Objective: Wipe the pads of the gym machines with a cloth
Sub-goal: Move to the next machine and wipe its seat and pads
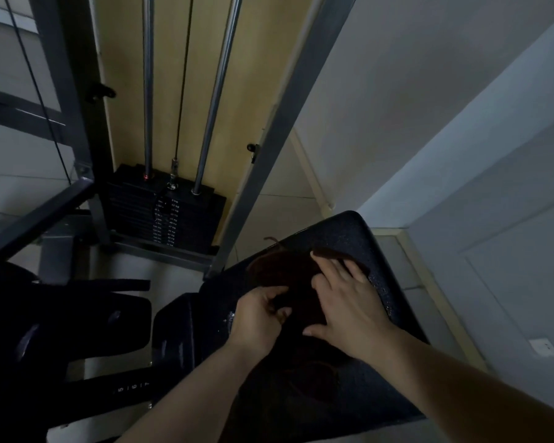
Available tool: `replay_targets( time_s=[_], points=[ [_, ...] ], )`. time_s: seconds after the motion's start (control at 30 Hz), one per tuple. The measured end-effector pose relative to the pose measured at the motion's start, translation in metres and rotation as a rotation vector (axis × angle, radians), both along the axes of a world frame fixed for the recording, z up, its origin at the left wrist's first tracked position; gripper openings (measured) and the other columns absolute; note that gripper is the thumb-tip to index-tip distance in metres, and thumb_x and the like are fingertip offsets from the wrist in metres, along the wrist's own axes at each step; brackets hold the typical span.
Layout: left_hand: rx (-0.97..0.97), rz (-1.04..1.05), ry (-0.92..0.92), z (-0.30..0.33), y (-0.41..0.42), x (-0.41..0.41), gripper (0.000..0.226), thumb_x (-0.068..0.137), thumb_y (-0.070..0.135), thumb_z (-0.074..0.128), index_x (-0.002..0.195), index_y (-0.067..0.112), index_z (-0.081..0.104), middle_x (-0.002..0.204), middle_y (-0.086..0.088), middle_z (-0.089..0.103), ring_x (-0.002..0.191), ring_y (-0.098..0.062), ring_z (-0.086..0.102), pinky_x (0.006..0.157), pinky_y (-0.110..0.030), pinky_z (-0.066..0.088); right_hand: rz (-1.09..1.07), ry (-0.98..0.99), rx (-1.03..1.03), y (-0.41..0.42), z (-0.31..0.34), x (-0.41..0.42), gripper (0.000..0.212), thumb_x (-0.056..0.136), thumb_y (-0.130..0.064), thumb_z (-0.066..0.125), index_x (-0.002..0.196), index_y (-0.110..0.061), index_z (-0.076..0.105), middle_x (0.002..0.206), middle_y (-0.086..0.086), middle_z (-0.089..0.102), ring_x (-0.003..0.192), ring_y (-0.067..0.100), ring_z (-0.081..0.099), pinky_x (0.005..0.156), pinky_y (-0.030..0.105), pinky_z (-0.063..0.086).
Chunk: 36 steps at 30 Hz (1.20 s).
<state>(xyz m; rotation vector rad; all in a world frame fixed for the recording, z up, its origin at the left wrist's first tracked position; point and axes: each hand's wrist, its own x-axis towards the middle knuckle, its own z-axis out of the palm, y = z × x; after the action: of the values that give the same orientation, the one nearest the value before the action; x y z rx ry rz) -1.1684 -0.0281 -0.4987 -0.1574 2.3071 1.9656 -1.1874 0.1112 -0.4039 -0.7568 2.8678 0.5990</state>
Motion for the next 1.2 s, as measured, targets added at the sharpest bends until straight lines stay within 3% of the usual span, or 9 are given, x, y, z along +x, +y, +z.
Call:
replay_targets(
  time_s=[0.17,0.3,0.37,0.5,0.6,0.7,0.93,1.1,1.2],
  points=[
    [-0.417,-0.092,0.317,0.034,-0.027,-0.007,0.024,0.093,0.015,0.057,0.114,0.017,0.068,0.106,0.000,0.058,0.092,-0.012,0.057,0.077,-0.015,0.043,-0.103,0.085,-0.223,-0.001,0.004,0.000,0.037,0.060,-0.041,0.085,0.078,-0.015,0.067,0.125,0.010,0.059,0.112,0.022,0.060,0.105,0.040,0.033],
    [-0.678,-0.140,0.492,0.069,-0.050,-0.012,0.014,0.089,0.019,0.063,0.096,0.010,0.070,0.089,-0.006,0.055,0.078,-0.025,0.058,0.068,-0.034,0.049,-0.143,0.064,-0.443,-0.006,0.031,-0.002,0.023,0.080,-0.028,0.072,0.095,-0.018,0.058,0.127,-0.006,0.056,0.123,0.016,0.050,0.117,0.038,0.016],
    [-0.730,-0.103,0.565,0.088,-0.061,-0.015,0.013,0.085,0.022,0.068,0.089,0.010,0.068,0.090,-0.004,0.050,0.079,-0.021,0.051,0.068,-0.034,0.045,-0.215,-0.058,-0.570,-0.010,0.052,-0.002,0.019,0.088,-0.026,0.064,0.096,-0.025,0.047,0.094,-0.016,0.059,0.090,0.008,0.058,0.104,0.031,0.037],
    [-0.429,-0.153,0.425,0.119,-0.079,-0.015,0.021,0.091,0.029,0.060,0.093,0.007,0.062,0.104,0.005,0.055,0.092,-0.012,0.053,0.082,-0.029,0.048,-0.345,-0.264,-0.962,-0.015,0.088,-0.005,0.026,0.083,-0.022,0.072,0.089,-0.031,0.048,0.079,-0.007,0.066,0.068,0.011,0.064,0.056,0.028,0.051],
    [0.094,-0.260,0.174,0.136,-0.088,-0.008,0.024,0.087,0.035,0.054,0.084,0.012,0.057,0.071,0.012,0.065,0.074,-0.008,0.063,0.069,-0.027,0.054,-0.428,-0.551,-1.172,-0.014,0.103,-0.005,0.031,0.081,-0.013,0.074,0.104,-0.026,0.059,0.099,-0.001,0.071,0.086,0.014,0.069,0.070,0.028,0.055],
    [0.210,-0.142,0.130,0.126,-0.084,-0.006,0.017,0.093,0.022,0.055,0.084,0.008,0.055,0.069,0.010,0.061,0.071,-0.006,0.059,0.064,-0.019,0.047,-0.486,-0.818,-1.251,-0.011,0.104,-0.001,0.044,0.081,0.002,0.069,0.118,-0.021,0.059,0.115,0.004,0.066,0.105,0.017,0.065,0.090,0.032,0.053],
    [-0.230,0.235,0.048,0.055,-0.015,-0.006,0.031,0.092,0.025,0.059,0.119,0.014,0.050,0.118,0.000,0.054,0.108,-0.015,0.053,0.091,-0.027,0.043,-0.689,-0.470,-1.026,-0.006,0.046,0.027,0.064,0.086,-0.009,0.067,0.138,-0.029,0.036,0.118,-0.007,0.055,0.101,0.008,0.057,0.087,0.026,0.053],
    [0.069,0.101,-0.271,0.037,0.056,0.037,0.055,0.103,0.037,0.027,0.151,0.013,0.016,0.159,-0.001,0.001,0.147,-0.019,-0.001,0.117,-0.030,0.004,-0.591,-0.294,-0.719,0.006,0.040,0.042,0.077,0.088,-0.026,0.066,0.147,-0.030,0.018,0.133,-0.003,0.051,0.115,0.007,0.051,0.091,0.015,0.042],
    [-0.059,0.081,-0.379,0.039,0.078,0.024,0.059,0.102,0.043,0.020,0.153,0.017,0.005,0.159,-0.005,-0.011,0.145,-0.025,-0.014,0.117,-0.043,-0.001,-0.453,-0.101,-0.546,0.018,0.059,0.042,0.067,0.090,-0.042,0.058,0.147,-0.031,0.023,0.115,-0.010,0.055,0.096,0.003,0.054,0.075,0.015,0.042]
  ],
)
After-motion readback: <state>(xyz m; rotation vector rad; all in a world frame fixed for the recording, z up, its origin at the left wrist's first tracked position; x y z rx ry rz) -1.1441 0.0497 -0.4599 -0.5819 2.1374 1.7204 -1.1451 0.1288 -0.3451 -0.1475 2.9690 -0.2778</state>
